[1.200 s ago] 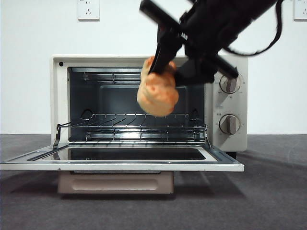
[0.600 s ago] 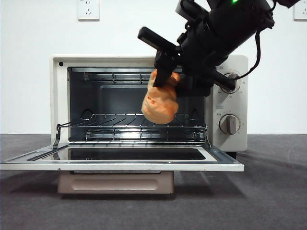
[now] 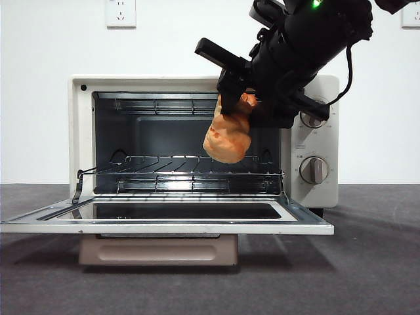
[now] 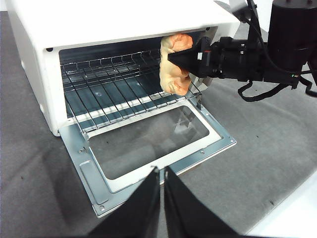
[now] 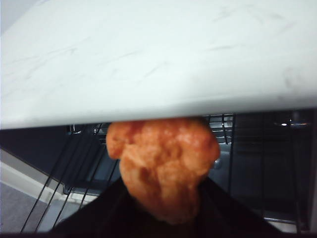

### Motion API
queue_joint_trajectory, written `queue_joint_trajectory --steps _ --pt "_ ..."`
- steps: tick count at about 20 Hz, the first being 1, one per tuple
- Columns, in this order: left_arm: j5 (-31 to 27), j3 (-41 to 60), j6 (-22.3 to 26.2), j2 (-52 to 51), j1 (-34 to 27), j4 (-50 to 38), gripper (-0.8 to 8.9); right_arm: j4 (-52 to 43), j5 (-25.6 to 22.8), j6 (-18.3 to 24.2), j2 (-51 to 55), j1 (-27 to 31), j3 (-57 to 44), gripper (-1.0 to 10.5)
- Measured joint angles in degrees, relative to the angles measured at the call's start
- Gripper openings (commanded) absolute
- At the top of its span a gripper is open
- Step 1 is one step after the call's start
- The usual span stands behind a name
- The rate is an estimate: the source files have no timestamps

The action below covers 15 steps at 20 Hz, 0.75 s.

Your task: The left arm flap open the oven, the right arm pick bread and place it into oven, the left arm flap close the oven

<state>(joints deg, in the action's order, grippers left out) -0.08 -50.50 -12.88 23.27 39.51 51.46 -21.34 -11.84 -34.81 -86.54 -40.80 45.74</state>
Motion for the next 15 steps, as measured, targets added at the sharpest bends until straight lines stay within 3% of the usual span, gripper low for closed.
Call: queue_joint_trajectory --steps 10,15 --pt "0.0 0.0 0.0 0.0 0.0 0.0 0.19 -1.6 -0.2 -0.6 -1.9 0.1 0.0 4.1" --pt "0.0 0.0 0.0 0.0 0.0 0.0 0.19 -1.7 -0.2 -0.7 -1.9 0.1 0.0 4.5"
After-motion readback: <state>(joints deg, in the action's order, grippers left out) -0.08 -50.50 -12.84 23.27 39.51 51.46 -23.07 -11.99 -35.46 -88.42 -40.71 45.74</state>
